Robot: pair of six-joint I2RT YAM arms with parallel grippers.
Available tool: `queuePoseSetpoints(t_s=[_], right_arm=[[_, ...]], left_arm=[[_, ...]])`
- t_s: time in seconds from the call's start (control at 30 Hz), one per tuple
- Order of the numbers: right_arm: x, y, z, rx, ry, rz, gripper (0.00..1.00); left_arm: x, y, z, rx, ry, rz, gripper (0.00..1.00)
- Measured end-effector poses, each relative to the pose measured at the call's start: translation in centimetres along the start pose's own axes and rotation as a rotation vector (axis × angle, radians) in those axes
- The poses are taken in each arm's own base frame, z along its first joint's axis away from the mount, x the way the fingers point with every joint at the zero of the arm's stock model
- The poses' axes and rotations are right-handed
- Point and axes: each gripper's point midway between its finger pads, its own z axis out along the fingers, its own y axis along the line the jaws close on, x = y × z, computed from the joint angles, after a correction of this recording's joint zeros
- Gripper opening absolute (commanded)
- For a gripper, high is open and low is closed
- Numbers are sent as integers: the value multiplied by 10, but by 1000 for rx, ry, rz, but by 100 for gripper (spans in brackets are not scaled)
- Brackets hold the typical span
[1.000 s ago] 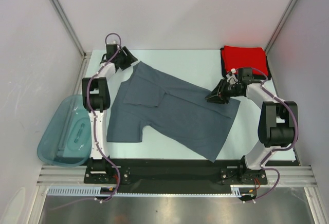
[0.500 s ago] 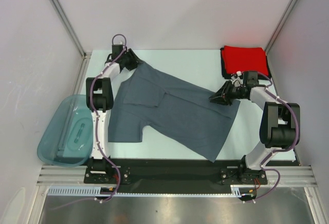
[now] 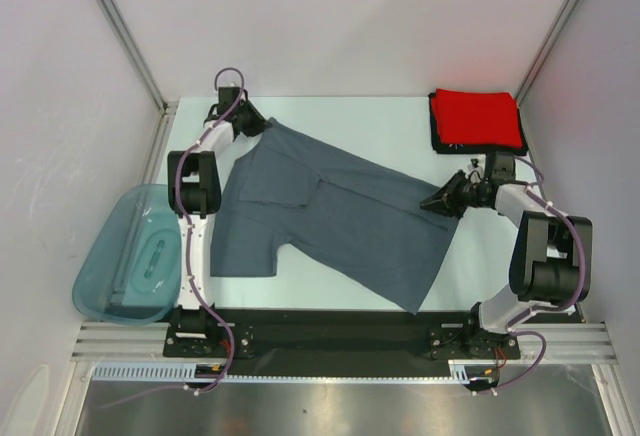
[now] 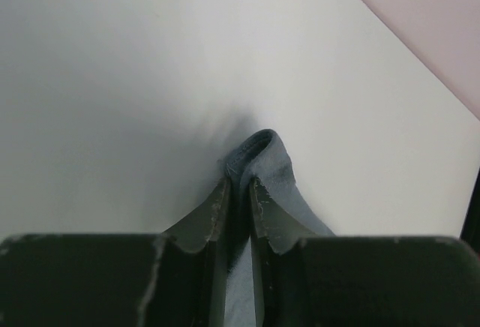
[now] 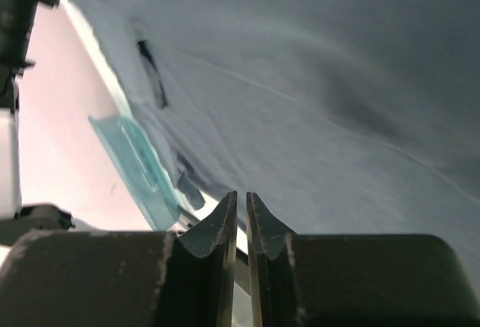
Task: Fold and stack the t-shirts
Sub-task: Fold the tshirt
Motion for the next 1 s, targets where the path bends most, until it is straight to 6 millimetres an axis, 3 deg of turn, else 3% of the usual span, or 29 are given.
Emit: queuePoseSetpoints(t_s=[0.17, 0.4, 0.53, 0.7, 0.87, 1.0], right_arm=[[-9, -20, -10, 50, -67, 58, 14], [-28, -42, -21, 129, -157, 92, 34], [-38, -53, -24, 194, -191, 83, 36], [-70, -63, -31, 287, -262, 39, 47], [-106, -74, -40, 355, -319, 16, 47], [-119, -91, -33, 396, -309, 24, 47]], left_arm=[[-8, -2, 1, -7, -26, -9, 18], [-11, -2, 2, -9, -34, -6, 19], [-11, -2, 3, -9, -34, -6, 18], [-11, -2, 2, -9, -33, -6, 18], [-11, -2, 2, -9, -32, -2, 17], [-11, -2, 2, -10, -32, 0, 17]])
